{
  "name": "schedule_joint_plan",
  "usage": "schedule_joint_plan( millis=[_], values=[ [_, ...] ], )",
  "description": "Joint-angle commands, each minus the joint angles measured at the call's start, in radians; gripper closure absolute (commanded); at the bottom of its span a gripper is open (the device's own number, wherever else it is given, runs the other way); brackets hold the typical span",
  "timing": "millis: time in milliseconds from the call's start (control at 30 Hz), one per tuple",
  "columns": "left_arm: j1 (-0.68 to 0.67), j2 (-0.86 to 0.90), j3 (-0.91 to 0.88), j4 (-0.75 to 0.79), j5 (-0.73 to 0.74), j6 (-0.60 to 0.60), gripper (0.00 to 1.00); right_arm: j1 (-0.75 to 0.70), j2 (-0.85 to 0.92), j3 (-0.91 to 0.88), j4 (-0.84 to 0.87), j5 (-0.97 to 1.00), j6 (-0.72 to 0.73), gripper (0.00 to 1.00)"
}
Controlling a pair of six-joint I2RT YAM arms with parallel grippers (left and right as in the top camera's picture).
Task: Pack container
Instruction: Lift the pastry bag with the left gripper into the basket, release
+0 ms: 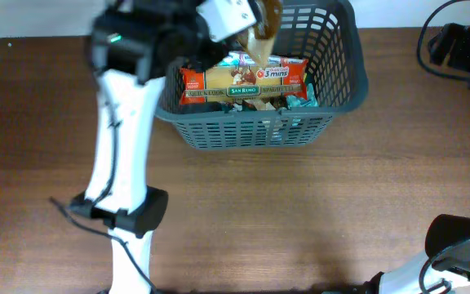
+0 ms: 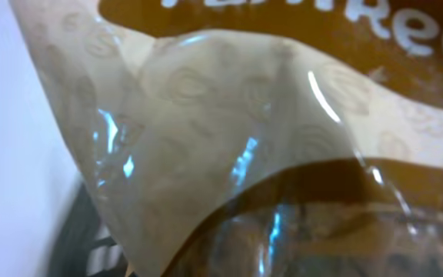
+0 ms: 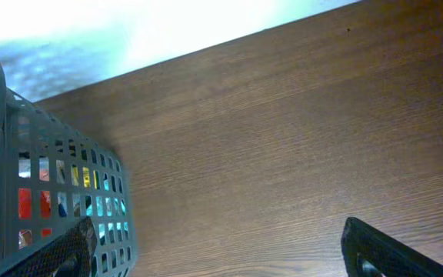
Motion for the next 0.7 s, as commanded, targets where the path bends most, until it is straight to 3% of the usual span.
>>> schedule_joint_plan(
  millis=[0, 100, 200, 300, 400, 533, 667],
  values=[
    [-0.011, 0.074, -0.109, 0.027, -0.056, 0.039, 0.98, 0.002, 0.004, -0.003, 0.0, -0.005, 0.001, 0.01],
    [-0.011, 0.135, -0.169, 0.028, -0.055, 0.03, 0.98, 0.002, 0.004, -0.003, 0.0, -0.005, 0.001, 0.01],
    [-0.011, 0.164, -0.192, 0.03, -0.055, -0.007, 0.66, 0.002, 0.004, -0.003, 0.0, -0.005, 0.001, 0.01],
    [-0.011, 0.164, -0.198, 0.029, -0.055, -0.011, 0.46, 0.002, 0.004, -0.003, 0.0, -0.005, 0.001, 0.01],
    [-0.011, 0.156, -0.188, 0.028, -0.056, -0.051, 0.39, 0.002, 0.004, -0.003, 0.0, -0.005, 0.001, 0.01],
    [-0.011, 0.109, -0.115, 0.003, -0.06, -0.123, 0.39, 0.002, 0.004, -0.003, 0.0, -0.005, 0.001, 0.01],
    [-0.011, 0.022, -0.026, -0.021, -0.184, -0.193, 0.29, 0.002, 0.004, -0.003, 0.0, -0.005, 0.001, 0.01]
  ],
)
